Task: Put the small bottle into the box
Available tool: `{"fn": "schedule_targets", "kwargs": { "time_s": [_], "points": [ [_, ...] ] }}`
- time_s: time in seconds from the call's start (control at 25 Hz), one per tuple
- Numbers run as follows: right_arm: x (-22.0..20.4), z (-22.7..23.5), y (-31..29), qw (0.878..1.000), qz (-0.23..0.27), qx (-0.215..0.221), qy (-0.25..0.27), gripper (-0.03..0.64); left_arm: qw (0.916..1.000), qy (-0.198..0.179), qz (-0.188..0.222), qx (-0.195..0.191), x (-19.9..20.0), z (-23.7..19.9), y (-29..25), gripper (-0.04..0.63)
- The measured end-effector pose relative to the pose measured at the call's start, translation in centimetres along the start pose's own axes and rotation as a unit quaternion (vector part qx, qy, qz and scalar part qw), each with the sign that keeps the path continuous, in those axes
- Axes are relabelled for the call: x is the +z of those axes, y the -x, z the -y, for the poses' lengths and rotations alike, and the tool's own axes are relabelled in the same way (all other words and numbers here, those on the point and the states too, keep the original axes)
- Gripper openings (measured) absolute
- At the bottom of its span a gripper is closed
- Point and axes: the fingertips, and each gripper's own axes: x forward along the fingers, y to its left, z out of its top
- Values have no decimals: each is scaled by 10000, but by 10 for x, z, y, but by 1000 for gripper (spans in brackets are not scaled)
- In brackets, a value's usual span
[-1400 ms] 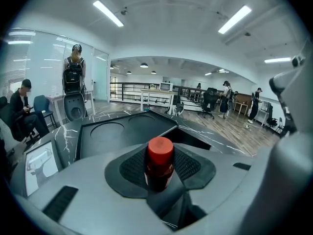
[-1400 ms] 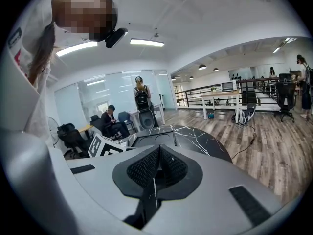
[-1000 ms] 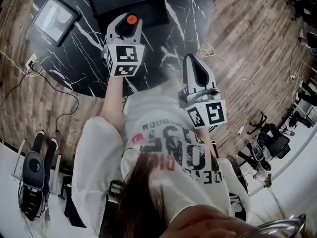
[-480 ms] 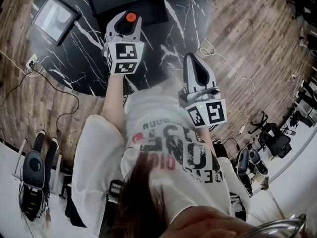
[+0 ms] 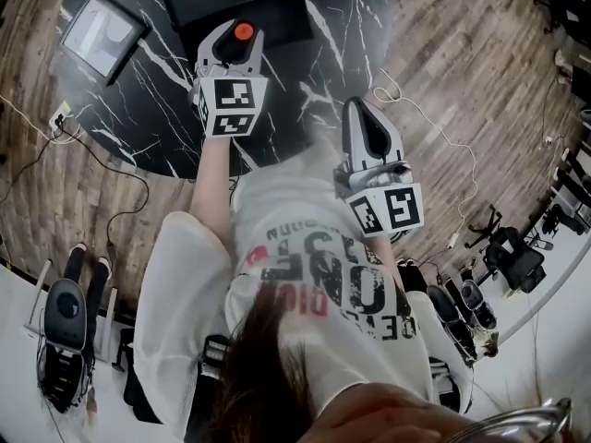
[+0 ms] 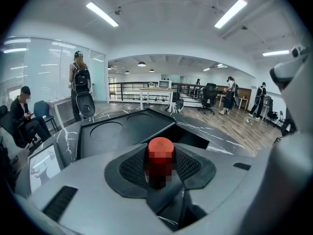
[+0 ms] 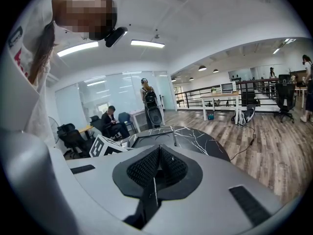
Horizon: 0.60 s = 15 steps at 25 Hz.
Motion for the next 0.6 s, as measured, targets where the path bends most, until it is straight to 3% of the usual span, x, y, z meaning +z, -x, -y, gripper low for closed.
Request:
{"fn": "schedule_targets", "kwargs": {
  "time_s": [0.6],
  "points": [
    [1, -2, 2, 10000, 9, -12, 27, 2, 9999, 133, 37, -81, 2, -3, -1, 152]
  ]
}}
